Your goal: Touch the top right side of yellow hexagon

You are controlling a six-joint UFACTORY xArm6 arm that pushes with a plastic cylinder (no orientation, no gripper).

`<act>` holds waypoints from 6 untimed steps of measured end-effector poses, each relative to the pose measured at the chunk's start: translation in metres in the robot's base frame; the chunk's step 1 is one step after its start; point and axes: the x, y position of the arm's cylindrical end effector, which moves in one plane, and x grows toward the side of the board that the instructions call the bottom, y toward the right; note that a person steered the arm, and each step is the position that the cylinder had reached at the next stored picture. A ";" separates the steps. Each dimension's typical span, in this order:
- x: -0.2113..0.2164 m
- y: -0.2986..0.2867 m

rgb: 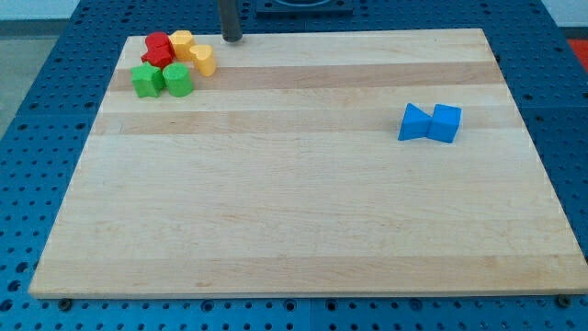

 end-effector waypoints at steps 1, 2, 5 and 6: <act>0.001 -0.018; 0.001 -0.070; 0.001 -0.071; 0.001 -0.071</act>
